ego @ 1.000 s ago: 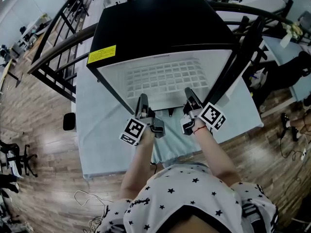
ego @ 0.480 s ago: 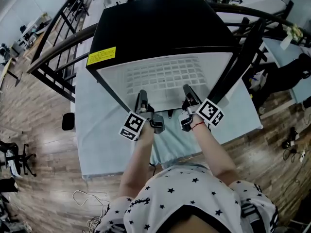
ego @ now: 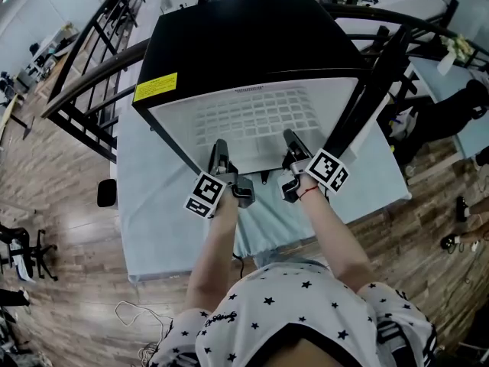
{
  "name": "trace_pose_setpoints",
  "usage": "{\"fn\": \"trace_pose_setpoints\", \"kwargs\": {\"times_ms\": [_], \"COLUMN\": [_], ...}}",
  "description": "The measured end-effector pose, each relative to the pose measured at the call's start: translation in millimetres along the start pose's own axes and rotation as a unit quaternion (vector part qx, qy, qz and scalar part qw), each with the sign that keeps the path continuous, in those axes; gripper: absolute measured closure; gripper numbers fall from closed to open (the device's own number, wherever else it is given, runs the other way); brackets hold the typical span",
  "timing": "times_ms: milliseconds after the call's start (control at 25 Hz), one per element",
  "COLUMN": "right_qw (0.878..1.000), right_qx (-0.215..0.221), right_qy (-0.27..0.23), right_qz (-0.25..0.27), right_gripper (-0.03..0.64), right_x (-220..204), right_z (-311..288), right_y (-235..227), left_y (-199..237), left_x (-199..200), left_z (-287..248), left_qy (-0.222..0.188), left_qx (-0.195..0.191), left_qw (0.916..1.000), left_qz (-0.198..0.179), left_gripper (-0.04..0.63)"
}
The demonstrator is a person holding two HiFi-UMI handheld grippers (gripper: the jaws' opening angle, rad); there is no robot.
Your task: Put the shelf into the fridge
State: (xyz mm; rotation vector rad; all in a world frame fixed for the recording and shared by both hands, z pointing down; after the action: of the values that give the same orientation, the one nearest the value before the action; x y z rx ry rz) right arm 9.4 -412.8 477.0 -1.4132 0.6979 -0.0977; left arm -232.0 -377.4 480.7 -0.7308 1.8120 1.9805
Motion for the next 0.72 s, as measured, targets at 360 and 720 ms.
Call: {"fn": "trace_pose_setpoints", "kwargs": {"times_ms": [360, 720], "right_qw": [0.995, 0.961], "right_qx": [-0.024, -0.036], "right_qy": [0.031, 0.051], "right_qz": [0.093, 0.268], "right_gripper": [0.578, 0.580], "right_x": [-15, -35], "right_z": [35, 92], "right_y": [6, 32], "left_y": [-10, -34], "left_x": [-9, -30], "left_z": [28, 85], "left_qy": [0.020, 0.057], "left_qx": [-0.003, -0.014], "left_qw": [0.9991, 0.9885], "left_qz": [-0.039, -0.139], "left_gripper": [0.532, 0.591]}}
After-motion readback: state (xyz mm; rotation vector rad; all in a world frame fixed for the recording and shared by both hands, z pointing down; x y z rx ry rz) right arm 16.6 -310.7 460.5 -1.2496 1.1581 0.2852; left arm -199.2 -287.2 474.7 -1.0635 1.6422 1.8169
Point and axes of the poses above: the fingertips, and each gripper's own axes: z backward along the fingers, y to its left, x out of its top, the point moved 5 cm from there along z, backward along the fingers, and after that the axes turned 6 degrees about -z, right-handed, at the moved point
